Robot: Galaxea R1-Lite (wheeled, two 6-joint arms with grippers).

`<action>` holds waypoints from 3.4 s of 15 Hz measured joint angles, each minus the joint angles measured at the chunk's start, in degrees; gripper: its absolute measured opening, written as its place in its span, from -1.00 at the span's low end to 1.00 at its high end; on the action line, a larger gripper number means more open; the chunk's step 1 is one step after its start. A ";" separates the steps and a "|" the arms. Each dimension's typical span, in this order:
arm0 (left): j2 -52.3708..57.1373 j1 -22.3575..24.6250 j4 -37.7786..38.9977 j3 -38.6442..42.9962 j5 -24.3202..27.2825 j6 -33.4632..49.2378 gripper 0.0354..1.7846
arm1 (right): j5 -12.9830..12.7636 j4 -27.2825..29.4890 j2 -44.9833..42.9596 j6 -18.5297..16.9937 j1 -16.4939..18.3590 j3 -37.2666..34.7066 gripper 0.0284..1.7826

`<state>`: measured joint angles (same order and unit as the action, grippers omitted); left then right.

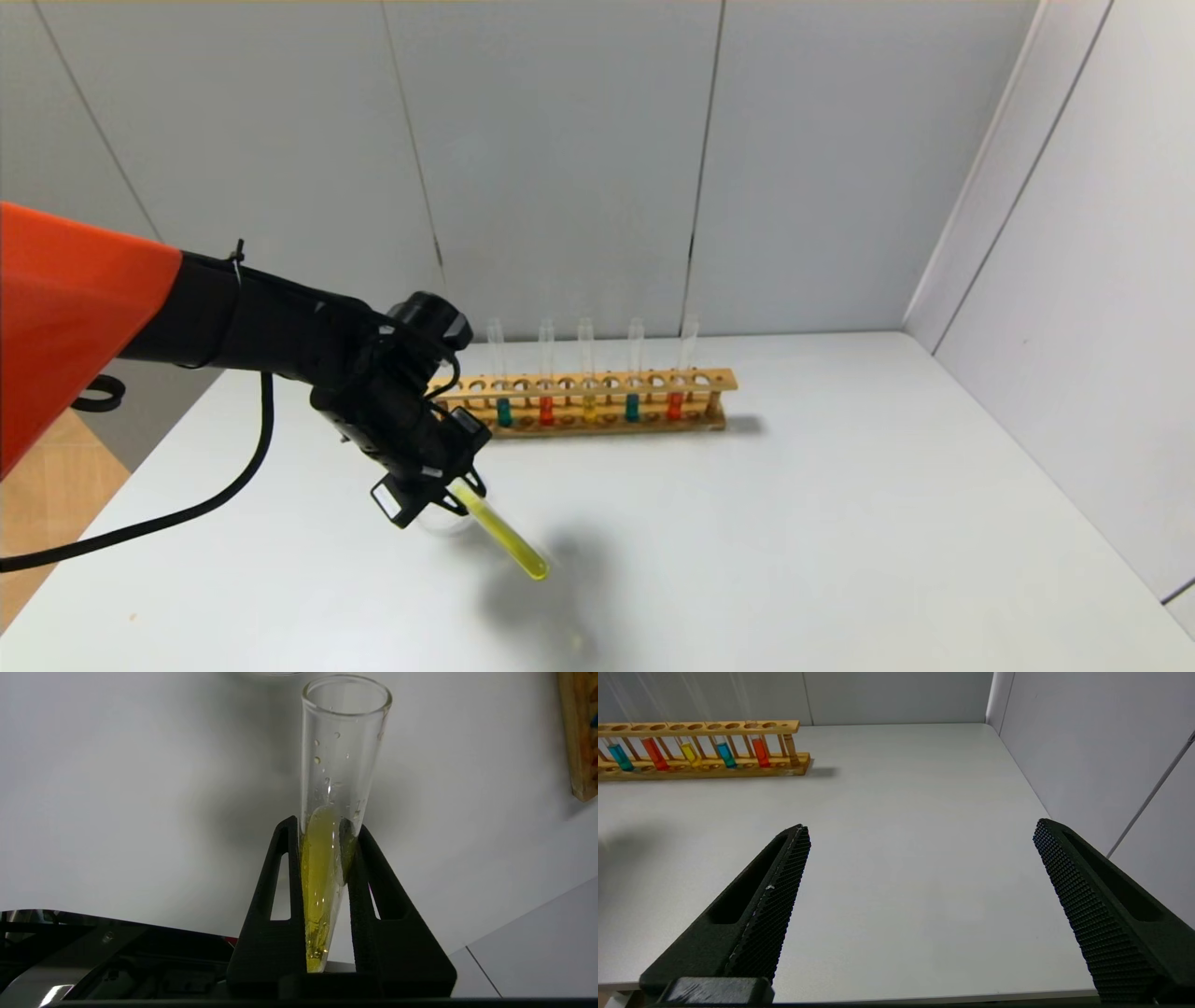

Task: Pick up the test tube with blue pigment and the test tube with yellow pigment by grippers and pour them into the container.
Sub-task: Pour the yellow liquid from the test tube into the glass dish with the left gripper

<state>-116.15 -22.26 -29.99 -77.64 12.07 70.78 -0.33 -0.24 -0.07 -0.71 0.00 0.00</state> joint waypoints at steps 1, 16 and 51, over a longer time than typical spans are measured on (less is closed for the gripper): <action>0.02 0.21 0.01 -0.04 1.16 -0.02 -0.68 | 0.02 0.02 0.00 0.00 0.00 0.00 0.96; -0.68 1.82 0.11 -0.06 4.05 -0.11 -0.68 | 0.00 0.00 0.00 0.02 0.00 0.00 0.96; -1.21 4.85 0.06 -0.04 7.11 -0.20 -0.68 | 0.00 0.00 0.00 0.00 0.00 0.00 0.96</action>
<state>-117.36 -17.41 -29.93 -77.68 19.18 70.58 -0.33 -0.24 -0.07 -0.71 0.00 0.00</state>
